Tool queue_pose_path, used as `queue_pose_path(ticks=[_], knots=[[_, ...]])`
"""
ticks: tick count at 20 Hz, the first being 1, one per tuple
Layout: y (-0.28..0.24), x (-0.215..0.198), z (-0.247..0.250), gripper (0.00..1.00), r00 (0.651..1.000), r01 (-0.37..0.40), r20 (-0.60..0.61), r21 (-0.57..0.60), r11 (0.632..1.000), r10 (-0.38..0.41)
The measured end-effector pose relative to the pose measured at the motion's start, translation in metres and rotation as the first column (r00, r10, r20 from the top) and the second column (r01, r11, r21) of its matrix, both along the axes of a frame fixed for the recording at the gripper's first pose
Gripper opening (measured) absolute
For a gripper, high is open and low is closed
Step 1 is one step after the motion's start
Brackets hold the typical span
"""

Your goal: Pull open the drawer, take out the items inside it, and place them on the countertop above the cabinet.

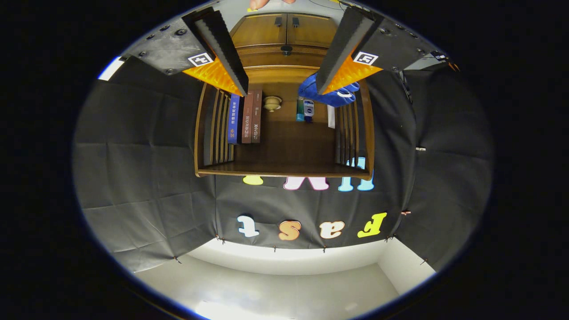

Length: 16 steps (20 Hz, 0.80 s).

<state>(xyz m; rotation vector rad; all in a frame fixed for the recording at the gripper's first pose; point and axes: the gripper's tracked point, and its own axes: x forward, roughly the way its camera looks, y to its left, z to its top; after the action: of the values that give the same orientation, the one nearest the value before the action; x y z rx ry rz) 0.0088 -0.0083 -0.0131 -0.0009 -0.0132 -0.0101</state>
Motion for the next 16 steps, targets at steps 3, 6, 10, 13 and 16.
queue_pose_path(ticks=[3, 6, 10, 13, 16], knots=[[-0.003, 0.009, -0.007, 0.98, 1.0, -0.01, 0.009, 0.0, 1.0, 0.01], [0.006, 0.045, -0.021, 0.98, 1.0, -0.023, 0.008, 0.001, 1.0, 0.023], [0.012, 0.076, -0.065, 0.98, 0.999, -0.041, -0.026, -0.001, 0.999, 0.041], [0.014, 0.098, -0.107, 0.99, 0.997, -0.049, -0.063, 0.005, 0.999, 0.049], [0.014, 0.118, -0.144, 0.99, 0.995, -0.042, -0.09, 0.038, 0.998, 0.046]])
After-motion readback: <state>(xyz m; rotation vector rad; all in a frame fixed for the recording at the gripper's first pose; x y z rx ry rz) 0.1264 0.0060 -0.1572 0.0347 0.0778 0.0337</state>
